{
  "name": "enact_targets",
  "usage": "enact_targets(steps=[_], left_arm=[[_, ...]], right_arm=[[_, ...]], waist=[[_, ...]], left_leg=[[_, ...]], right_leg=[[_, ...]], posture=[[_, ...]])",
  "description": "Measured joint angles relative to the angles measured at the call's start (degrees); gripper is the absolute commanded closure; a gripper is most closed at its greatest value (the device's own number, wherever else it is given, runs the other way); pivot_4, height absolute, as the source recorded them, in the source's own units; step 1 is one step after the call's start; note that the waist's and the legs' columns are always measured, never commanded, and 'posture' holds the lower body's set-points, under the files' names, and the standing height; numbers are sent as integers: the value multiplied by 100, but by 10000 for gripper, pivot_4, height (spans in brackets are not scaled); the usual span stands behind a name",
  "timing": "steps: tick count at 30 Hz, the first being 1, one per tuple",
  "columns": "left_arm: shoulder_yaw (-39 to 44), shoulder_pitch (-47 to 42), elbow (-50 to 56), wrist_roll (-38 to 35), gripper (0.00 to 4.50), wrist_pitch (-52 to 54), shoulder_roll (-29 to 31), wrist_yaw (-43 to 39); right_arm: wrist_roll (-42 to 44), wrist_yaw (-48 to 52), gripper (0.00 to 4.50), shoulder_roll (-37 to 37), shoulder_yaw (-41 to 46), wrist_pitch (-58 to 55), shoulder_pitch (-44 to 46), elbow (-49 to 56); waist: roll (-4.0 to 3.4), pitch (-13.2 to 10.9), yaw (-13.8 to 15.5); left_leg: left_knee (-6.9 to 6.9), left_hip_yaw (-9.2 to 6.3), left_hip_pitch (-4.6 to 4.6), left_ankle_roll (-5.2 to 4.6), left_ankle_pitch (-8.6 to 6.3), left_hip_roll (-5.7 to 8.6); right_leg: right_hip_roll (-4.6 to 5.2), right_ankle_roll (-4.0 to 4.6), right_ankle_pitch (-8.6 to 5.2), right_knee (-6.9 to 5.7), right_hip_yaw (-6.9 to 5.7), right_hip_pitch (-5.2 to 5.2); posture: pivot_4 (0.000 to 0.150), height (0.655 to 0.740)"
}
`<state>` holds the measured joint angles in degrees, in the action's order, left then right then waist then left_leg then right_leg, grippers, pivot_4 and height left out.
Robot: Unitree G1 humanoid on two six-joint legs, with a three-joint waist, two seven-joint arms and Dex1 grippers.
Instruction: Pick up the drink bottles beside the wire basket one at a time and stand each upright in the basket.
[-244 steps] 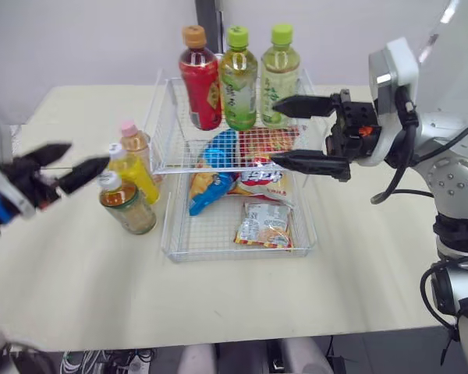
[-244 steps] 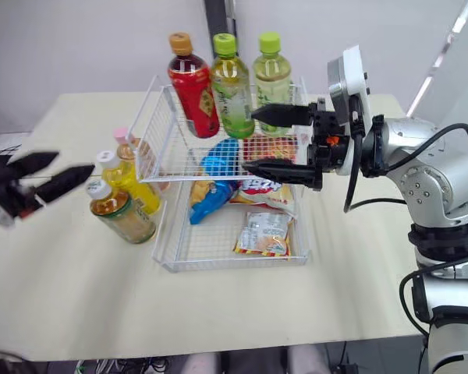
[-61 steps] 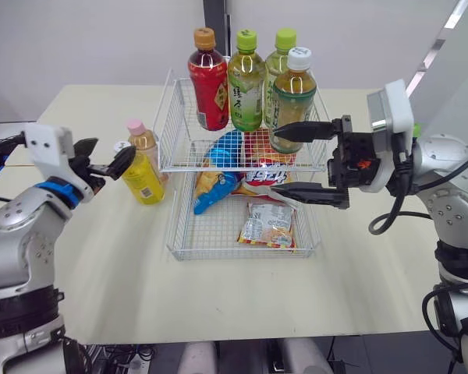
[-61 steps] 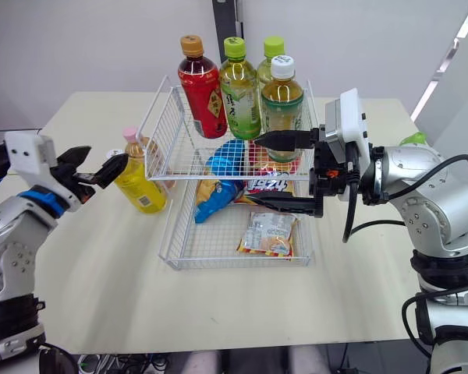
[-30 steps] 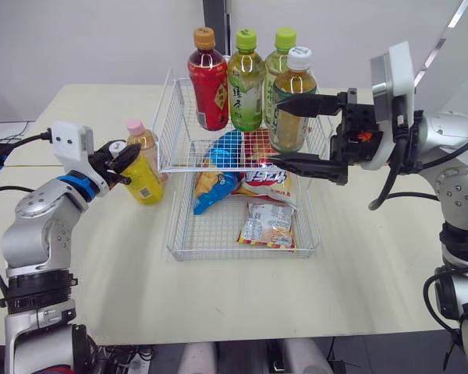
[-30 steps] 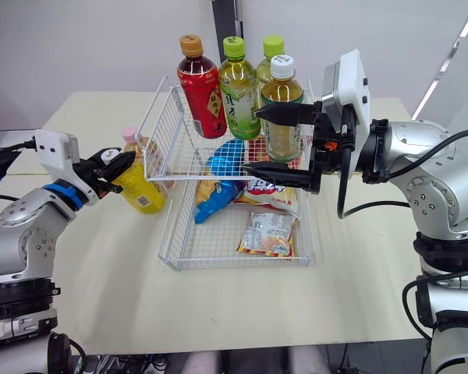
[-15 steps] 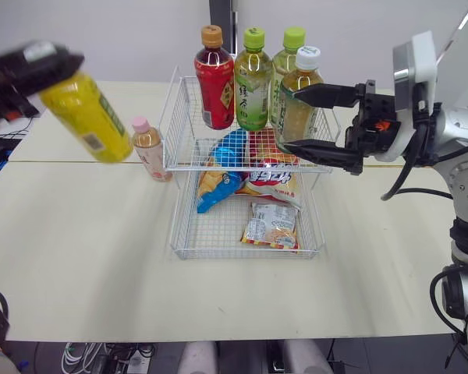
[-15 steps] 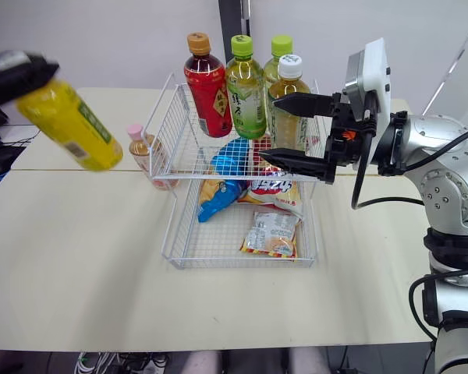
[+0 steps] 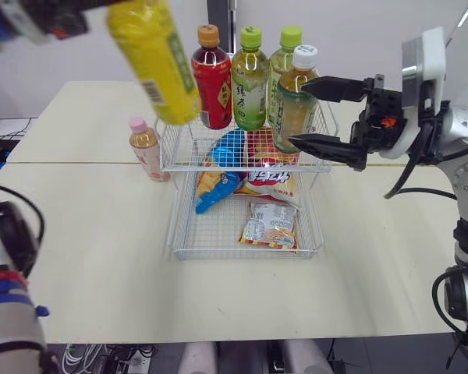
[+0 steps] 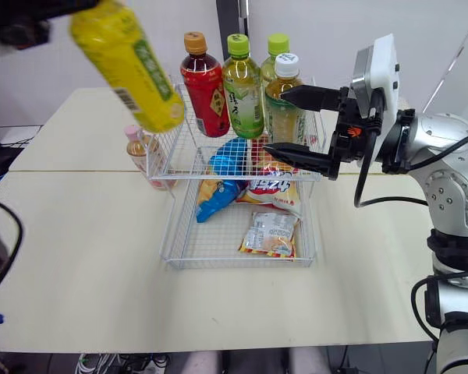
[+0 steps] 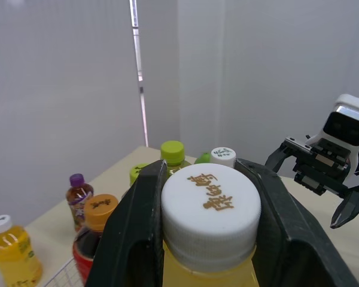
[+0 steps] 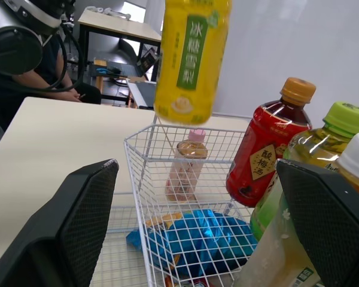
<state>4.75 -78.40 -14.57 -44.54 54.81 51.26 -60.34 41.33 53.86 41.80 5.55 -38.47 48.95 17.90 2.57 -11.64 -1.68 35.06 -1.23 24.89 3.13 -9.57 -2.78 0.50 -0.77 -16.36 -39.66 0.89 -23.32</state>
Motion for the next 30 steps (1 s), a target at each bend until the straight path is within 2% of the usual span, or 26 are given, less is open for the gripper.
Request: enact_targets(steps=[6, 11, 18, 28, 29, 30], left_arm=[[-392, 307, 57, 560, 31289, -556, -950, 101], [-584, 409, 27, 1052, 31289, -1137, -1435, 186], [-613, 412, -457, 1479, 31289, -1614, -1888, 211], [-647, 410, -662, 1690, 31289, -1917, -2146, 205], [-646, 410, -661, 1690, 24042, -1916, -2147, 213], [-629, 411, -652, 1678, 21892, -1901, -2161, 213]], right_arm=[[77, -327, 0, 96, 116, -232, -262, 367], [218, -538, 0, 204, 236, -421, -325, 608], [334, -770, 0, 257, 274, -593, -382, 805], [455, -865, 0, 282, 273, -626, -396, 834], [458, -877, 0, 282, 273, -626, -396, 833], [464, -886, 0, 282, 273, -626, -396, 832]], waist=[[-1, 0, -17], [-2, -1, -22], [-3, -1, -8], [-3, -1, -7], [-3, -1, -11], [-3, -1, -13]], left_leg=[[0, 1, -1, 0, 0, 0], [0, 4, -1, -1, 0, 0], [4, 5, 0, -1, 0, 3], [7, 3, 0, -1, 1, 4], [7, 3, 0, -1, 1, 4], [7, 2, 0, -1, 1, 4]], right_leg=[[-1, 28, 16, -5, 5, -2], [-2, 28, 16, -8, 8, -5], [-1, 28, 16, -10, 8, -4], [0, 28, 16, -13, 8, -2], [0, 28, 16, -13, 8, -2], [-1, 28, 16, -14, 7, -2]], posture=[[1500, 7400], [1500, 7400], [1500, 7400], [1500, 7400], [1500, 7400], [1500, 7400]])
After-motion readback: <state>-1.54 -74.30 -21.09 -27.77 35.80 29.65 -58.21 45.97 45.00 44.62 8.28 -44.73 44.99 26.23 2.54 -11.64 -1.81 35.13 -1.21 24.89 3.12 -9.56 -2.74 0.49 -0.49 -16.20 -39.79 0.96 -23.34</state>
